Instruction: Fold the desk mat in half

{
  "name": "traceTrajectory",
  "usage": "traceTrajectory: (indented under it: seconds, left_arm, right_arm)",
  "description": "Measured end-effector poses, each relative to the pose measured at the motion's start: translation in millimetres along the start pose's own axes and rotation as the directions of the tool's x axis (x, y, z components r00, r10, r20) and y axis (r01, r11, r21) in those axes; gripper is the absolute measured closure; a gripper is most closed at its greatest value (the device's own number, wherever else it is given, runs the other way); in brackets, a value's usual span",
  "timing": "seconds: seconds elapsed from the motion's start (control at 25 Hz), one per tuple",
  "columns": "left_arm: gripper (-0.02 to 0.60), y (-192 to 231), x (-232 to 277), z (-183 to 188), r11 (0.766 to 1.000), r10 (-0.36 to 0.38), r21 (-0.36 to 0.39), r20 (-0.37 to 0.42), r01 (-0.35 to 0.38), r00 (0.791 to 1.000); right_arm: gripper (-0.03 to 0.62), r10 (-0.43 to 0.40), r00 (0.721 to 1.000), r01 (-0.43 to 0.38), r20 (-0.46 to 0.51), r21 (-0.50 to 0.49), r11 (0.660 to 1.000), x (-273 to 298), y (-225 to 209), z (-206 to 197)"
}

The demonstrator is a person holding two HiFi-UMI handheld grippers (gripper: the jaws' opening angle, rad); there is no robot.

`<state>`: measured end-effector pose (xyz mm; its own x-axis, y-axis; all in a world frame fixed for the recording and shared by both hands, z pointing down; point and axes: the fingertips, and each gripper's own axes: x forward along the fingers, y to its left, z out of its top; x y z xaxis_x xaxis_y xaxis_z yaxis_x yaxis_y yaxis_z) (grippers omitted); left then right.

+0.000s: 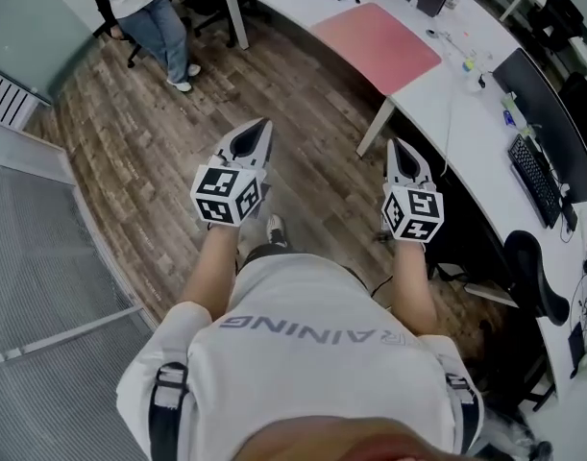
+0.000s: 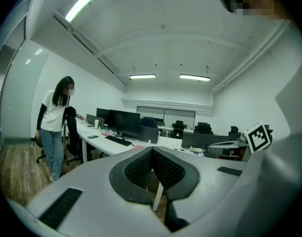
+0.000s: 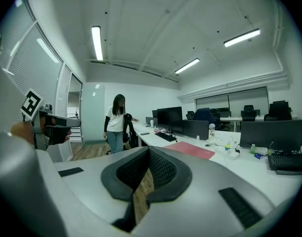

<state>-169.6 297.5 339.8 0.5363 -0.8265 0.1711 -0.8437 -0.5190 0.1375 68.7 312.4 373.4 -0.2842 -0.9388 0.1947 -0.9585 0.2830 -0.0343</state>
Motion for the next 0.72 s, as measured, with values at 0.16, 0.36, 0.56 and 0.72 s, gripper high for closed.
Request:
traceTrajectory:
  seconds: [0.16, 0.36, 0.56, 0.72]
  left_arm:
    - [0.552, 40, 33, 12, 0.999, -0.037, -0.004, -0.008, 0.037, 0.999]
    - [0.552, 108, 68, 17, 0.998, -0.041, -0.037, -0.014, 0.04, 0.999]
    - [0.552, 169, 98, 11, 0.997, -0.062, -0.055, -0.032, 0.06, 0.998]
    - [0.552, 206, 115, 7, 0.996, -0.062, -0.073, -0.053, 0.058, 0.997]
  right_arm:
    - [0.571, -0.019, 1.0, 0.019, -0.019, 0.0, 1.0, 48, 5, 11]
    - [0.571, -0.026, 0.998, 0.025, -0.05, -0.015, 1.0, 115, 20, 15]
    - [0.571, -0.057, 0.996, 0.056, -0.07, -0.01, 0.998, 177, 33, 10]
    - [0.571, -0.075, 0.994, 0.076, -0.081, 0.011, 0.997, 212, 36, 7]
